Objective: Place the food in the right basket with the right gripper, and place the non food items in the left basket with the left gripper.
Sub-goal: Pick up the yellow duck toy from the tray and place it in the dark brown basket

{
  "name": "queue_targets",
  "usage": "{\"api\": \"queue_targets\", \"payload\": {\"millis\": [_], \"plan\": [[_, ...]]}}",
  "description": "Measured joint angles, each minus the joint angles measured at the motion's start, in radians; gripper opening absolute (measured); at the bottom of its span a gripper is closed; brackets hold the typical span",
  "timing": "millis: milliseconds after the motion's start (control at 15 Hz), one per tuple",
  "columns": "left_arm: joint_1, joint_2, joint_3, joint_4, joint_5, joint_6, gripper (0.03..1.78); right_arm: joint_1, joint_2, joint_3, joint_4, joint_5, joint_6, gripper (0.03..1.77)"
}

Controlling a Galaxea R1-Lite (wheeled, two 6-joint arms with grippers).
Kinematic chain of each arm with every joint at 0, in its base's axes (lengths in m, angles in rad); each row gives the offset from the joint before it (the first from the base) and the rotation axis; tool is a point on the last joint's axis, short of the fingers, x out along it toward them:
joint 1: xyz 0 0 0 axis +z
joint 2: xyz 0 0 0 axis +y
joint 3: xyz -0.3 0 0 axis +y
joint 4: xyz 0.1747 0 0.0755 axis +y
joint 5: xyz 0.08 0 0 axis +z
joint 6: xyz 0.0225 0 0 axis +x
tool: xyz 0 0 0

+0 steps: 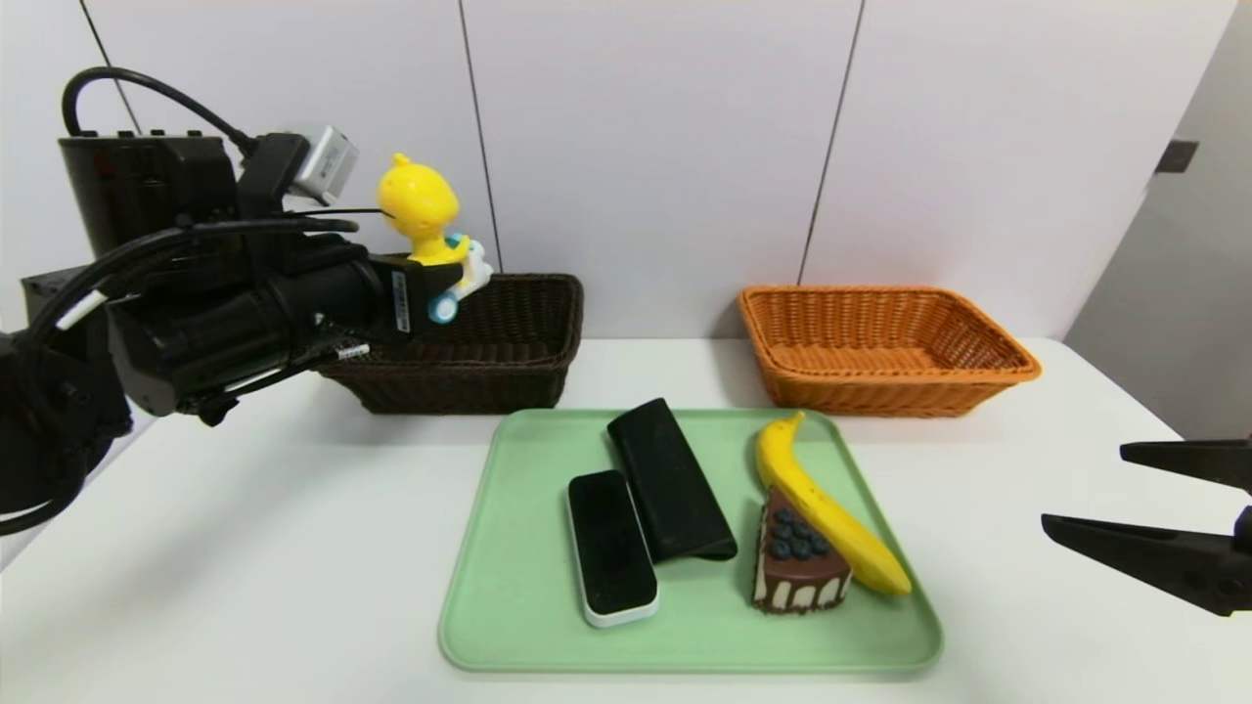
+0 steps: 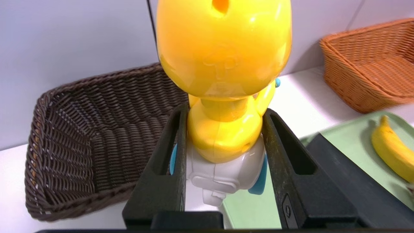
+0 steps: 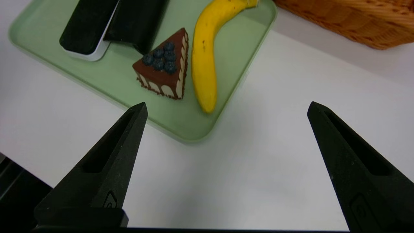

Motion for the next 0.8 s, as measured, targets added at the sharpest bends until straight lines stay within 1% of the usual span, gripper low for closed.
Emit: {"api": "queue_targets", "payload": {"millis": [133,400,667,800], "plan": [[0.024,0.064,-0.059,0.004,-0.001,0.001,0.74,0.000,0.003,0.005,-0.040,0.001,0.001,1.71],[0.060,0.186,-0.160,0.008,0.001,0.002,0.74,-0.001,0.010,0.006,-0.042,0.000,0.002,1.71],[0.105,0.270,-0.233,0.072,0.002,0.004,0.74,0.000,0.010,0.008,-0.042,0.000,0.002,1.71],[0.127,0.302,-0.245,0.074,0.002,0.004,0.74,0.000,0.010,0.013,-0.041,0.000,0.002,1.71]]}}
